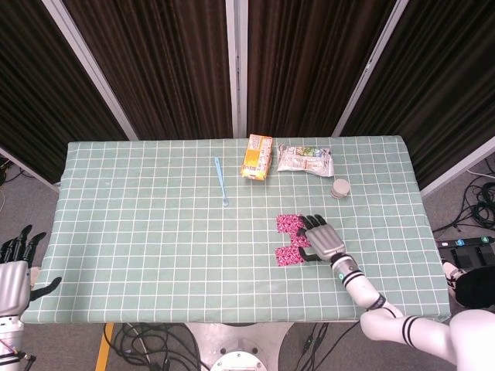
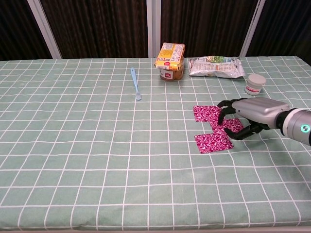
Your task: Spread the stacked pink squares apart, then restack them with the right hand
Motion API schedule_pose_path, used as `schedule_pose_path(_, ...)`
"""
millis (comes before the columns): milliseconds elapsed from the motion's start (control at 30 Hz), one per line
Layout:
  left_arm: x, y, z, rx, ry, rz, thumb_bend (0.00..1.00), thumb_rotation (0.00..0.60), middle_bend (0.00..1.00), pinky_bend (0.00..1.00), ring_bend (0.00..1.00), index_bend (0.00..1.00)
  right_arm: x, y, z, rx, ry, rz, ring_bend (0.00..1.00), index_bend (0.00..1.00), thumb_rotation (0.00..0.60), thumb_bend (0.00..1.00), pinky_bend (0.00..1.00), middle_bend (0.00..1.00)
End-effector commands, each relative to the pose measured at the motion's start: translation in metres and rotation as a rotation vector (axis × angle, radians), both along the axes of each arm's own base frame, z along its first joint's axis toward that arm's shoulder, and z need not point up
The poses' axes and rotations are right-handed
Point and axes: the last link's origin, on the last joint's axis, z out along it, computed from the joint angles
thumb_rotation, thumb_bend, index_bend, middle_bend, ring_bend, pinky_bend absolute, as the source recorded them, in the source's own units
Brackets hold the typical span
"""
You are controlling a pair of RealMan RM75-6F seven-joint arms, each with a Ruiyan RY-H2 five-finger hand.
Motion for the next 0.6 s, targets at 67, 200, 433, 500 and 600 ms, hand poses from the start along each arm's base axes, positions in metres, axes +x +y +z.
schedule_pose_path(67,-0.001,0.000,0.000,0.001,0.000,0.002,0.16,0.600,0.15,0.15,0.14,0.21,-0.007,0.009,0.012,-0.012,0.015,0.011,0.00,0.30,0.319,0.45,0.00,0.03)
schedule_pose_path(200,0.000,0.001,-0.001,-0.002,-0.002,-0.002,0.16,0.600,0.15,0.15,0.14,0.21,-0.001,0.009,0.019,-0.030,-0.015,0.017,0.00,0.30,0.320,0.45,0.00,0.03)
schedule_pose_path(433,-0.002,-0.002,0.001,0.003,-0.002,0.010,0.16,0.600,0.15,0.15,0.14,0.21,0.013,0.008,0.009,-0.003,-0.031,0.043,0.00,0.30,0.313,0.46,0.00,0.03)
schedule_pose_path(500,-0.003,-0.004,0.001,0.004,-0.002,0.014,0.16,0.600,0.15,0.15,0.14,0.21,0.012,0.010,0.006,0.007,-0.029,0.042,0.00,0.30,0.313,0.46,0.00,0.03)
schedule_pose_path(600,-0.004,-0.006,0.000,0.004,-0.005,0.019,0.16,0.600,0.15,0.15,0.14,0.21,0.007,0.015,0.007,0.009,-0.031,0.033,0.00,0.30,0.313,0.46,0.00,0.03)
